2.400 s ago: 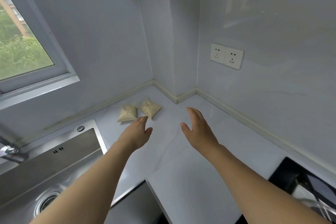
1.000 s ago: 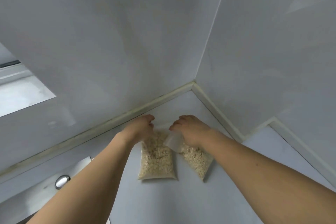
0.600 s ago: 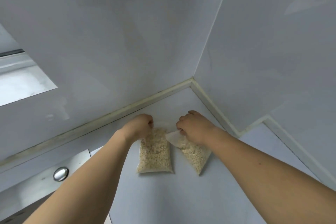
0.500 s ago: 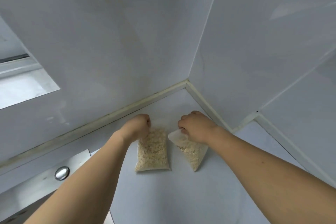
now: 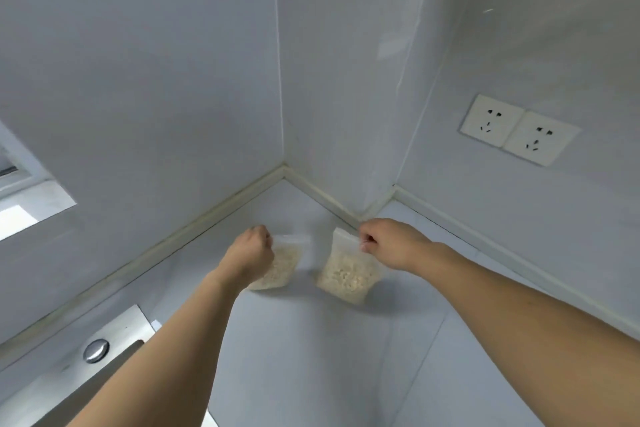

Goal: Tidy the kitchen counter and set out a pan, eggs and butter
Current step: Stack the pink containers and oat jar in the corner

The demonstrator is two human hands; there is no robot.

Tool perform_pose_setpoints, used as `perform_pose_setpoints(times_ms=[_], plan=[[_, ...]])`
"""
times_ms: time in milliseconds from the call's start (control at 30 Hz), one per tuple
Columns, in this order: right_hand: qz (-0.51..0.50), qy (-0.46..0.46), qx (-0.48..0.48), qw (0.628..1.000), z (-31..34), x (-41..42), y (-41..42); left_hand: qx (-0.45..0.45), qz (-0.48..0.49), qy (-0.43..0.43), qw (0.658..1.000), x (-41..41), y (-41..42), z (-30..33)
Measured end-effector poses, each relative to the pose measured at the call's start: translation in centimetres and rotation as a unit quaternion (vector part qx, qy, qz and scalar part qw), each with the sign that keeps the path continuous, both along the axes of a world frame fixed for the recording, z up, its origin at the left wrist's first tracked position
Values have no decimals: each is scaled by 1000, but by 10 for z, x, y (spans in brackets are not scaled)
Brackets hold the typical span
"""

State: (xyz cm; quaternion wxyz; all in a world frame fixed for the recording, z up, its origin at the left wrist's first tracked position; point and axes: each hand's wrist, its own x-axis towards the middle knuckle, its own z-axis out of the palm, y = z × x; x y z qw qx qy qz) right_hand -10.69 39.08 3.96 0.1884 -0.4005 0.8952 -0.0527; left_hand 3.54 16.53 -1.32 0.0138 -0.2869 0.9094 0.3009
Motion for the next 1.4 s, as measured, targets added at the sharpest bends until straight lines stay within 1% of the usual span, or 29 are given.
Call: perform_pose_setpoints(times_ms=[267,333,467,600,700,800,867,1000,1067,1100,1167,1267,1333,1367,1400], plan=[[-137,-14,-53,989,33,26,122,-34,-83,49,995,-33,101,47],[-184,-16,-75,980,42,36,162,-40,-109,66,991,-38,134,62],[-268,3,-123,955,60,63,243,-16,-154,115,981,-40,210,83],[-321,33,-155,934,76,107,335,-40,-185,178,966,-28,306,115],[-366,50,-184,911,84,150,410,-43,-212,228,949,-15,384,143],[-420,61,-231,876,95,199,482,-43,-251,263,930,-2,462,163],[-463,68,-259,845,104,239,532,-42,-288,285,913,11,519,171],[-532,103,-286,790,117,312,617,-16,-345,298,890,44,623,178],[-570,129,-292,757,124,357,663,0,-392,301,870,72,687,179],[-577,136,-295,749,125,367,675,1,-403,298,865,81,703,179],[-614,158,-287,718,128,405,714,2,-453,305,838,109,758,182],[-666,168,-276,672,128,447,761,-16,-510,319,799,139,817,186],[-695,175,-293,633,127,473,791,-30,-546,324,772,157,854,189],[-712,180,-304,606,125,490,810,-34,-569,324,756,169,880,189],[-723,184,-309,589,124,500,823,-34,-584,323,744,176,897,190]])
